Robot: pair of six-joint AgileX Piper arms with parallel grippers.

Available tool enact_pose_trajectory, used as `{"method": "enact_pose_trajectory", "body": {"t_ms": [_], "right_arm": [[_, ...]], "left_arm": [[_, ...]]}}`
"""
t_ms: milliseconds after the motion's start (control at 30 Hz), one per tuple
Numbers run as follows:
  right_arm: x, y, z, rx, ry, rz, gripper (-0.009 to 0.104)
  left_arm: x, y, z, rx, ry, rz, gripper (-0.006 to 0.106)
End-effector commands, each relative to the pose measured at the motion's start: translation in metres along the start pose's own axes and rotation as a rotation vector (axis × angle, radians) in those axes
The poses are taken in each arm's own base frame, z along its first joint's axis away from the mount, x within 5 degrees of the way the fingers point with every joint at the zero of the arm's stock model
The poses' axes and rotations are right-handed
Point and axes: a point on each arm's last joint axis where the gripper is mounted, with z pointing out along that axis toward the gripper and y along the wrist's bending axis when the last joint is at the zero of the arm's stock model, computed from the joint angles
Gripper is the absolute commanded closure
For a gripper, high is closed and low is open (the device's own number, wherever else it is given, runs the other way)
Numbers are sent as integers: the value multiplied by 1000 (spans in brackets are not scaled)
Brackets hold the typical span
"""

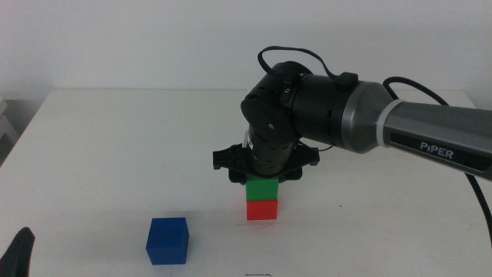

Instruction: Stack red cubes first, then green, then blue cubes in a specific spot.

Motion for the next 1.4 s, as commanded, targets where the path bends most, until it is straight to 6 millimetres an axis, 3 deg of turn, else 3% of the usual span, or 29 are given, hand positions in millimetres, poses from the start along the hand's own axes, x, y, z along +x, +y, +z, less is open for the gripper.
{"method": "enact_pose_trajectory", "body": {"t_ms": [0,200,267,367,433,567,733,833,1033,1167,1367], "right_arm": [[-10,1,-26,-53,-70,6,39],[-12,-1,-38,-67,-101,5,19],[-15,-4,-56,-91,-134,8,16],[-19,-15,-99,-135,-219,-26,16],[-21,-28,-133,-169,-286,-70,16],[-13,-68,-182,-195,-380,-186,16],[20,-125,-222,-208,-502,-356,16],[51,-147,-235,-234,-556,-480,16],[102,-167,-246,-353,-662,-550,16],[117,-176,-249,-359,-731,-553,16],[120,-179,-253,-364,-759,-547,16]], "left_arm": [[-10,0,-2,0,-103,-10,7],[-10,0,-2,0,-103,-10,7],[-10,0,-2,0,-103,-10,7],[-10,0,-2,0,-103,-10,7],[-10,0,-2,0,-103,-10,7],[-10,0,-2,0,-103,-10,7],[-10,0,-2,0,-103,-10,7],[-10,0,-2,0,-103,-10,7],[-10,0,-2,0,-103,-10,7],[-10,0,-2,0,-103,-10,7],[-10,0,-2,0,-103,-10,7]]}}
